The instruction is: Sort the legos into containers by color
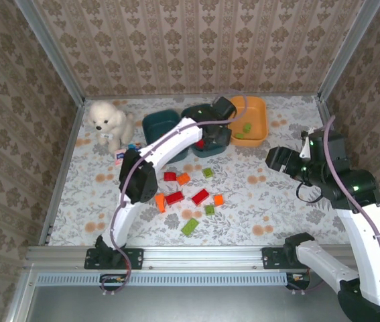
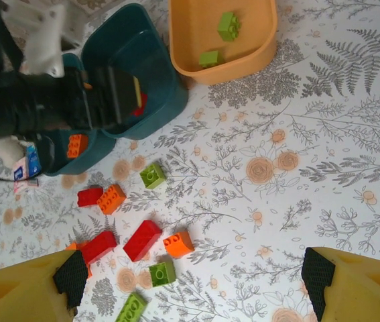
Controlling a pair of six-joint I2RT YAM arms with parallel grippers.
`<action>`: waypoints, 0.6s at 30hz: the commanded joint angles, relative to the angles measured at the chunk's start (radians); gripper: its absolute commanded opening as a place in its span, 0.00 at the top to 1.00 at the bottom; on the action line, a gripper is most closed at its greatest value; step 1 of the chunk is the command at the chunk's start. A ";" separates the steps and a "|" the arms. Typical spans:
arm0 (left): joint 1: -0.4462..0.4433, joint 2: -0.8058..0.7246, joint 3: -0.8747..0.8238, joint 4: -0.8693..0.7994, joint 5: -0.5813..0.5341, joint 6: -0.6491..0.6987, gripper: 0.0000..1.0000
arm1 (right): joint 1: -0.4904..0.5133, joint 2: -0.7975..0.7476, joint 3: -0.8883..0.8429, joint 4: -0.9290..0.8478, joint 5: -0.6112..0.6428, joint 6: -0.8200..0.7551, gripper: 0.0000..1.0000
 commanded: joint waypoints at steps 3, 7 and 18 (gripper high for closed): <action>0.052 0.073 0.059 0.012 0.080 -0.065 0.49 | -0.002 0.018 -0.011 0.030 -0.029 -0.004 0.14; 0.083 0.122 0.075 0.064 0.133 -0.113 0.49 | -0.002 0.026 -0.018 0.040 -0.032 -0.003 0.14; 0.105 0.185 0.083 0.070 0.224 -0.290 0.50 | -0.001 0.041 -0.030 0.056 -0.033 0.000 0.14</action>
